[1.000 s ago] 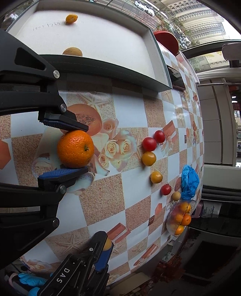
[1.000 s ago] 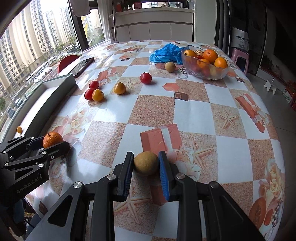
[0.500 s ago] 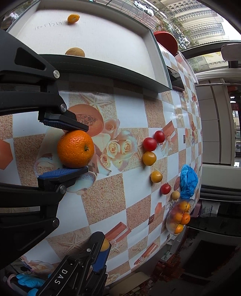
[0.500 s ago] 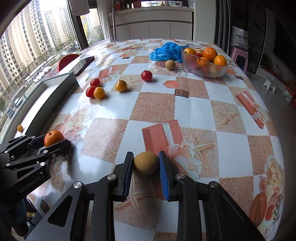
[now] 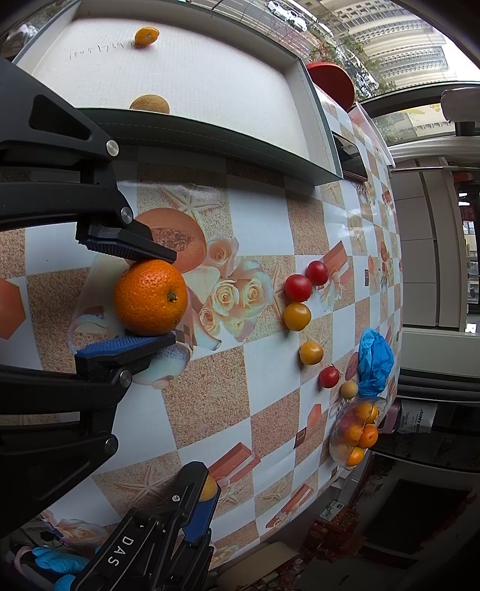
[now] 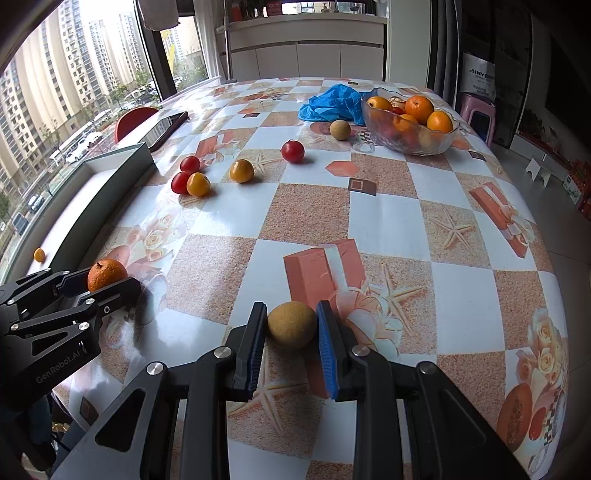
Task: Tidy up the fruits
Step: 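Carry the brown fruit and large orange over to the white tray, then lower both fruits into the tray and open both tools, then withdraw both tools from the tray toward the glass bowl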
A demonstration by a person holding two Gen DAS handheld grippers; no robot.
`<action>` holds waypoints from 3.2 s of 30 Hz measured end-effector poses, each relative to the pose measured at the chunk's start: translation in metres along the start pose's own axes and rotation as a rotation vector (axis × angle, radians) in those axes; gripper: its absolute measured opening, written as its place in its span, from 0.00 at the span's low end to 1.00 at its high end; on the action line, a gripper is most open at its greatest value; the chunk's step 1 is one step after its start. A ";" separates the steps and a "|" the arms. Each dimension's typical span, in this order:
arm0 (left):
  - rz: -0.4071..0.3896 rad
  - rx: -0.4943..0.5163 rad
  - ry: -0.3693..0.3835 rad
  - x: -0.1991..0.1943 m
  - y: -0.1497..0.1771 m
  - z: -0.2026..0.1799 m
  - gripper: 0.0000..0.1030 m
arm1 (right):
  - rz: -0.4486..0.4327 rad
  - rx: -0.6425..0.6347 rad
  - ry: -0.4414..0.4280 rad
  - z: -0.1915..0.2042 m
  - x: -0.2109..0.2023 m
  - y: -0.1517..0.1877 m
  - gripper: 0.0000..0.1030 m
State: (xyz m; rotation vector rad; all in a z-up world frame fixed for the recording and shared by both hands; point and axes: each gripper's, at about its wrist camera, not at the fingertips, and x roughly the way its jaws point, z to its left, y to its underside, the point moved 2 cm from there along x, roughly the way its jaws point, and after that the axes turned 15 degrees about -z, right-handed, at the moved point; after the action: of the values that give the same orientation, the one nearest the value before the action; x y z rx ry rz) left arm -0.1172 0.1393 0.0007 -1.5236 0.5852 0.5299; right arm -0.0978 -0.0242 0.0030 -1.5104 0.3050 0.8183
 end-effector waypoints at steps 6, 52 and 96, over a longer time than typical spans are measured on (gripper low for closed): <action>0.011 -0.028 0.051 -0.002 -0.004 0.001 0.37 | 0.008 0.031 -0.009 -0.001 0.000 -0.006 0.29; -0.155 -0.287 -0.184 -0.035 -0.025 0.191 0.37 | 0.025 -0.251 -0.319 0.229 0.034 -0.077 0.29; -0.108 -0.283 -0.258 -0.028 -0.018 0.201 0.85 | 0.008 -0.084 -0.198 0.171 0.048 -0.086 1.00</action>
State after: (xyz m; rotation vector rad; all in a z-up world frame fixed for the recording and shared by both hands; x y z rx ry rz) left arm -0.1221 0.3411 0.0259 -1.7078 0.2332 0.7353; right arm -0.0609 0.1640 0.0514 -1.4925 0.1314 0.9898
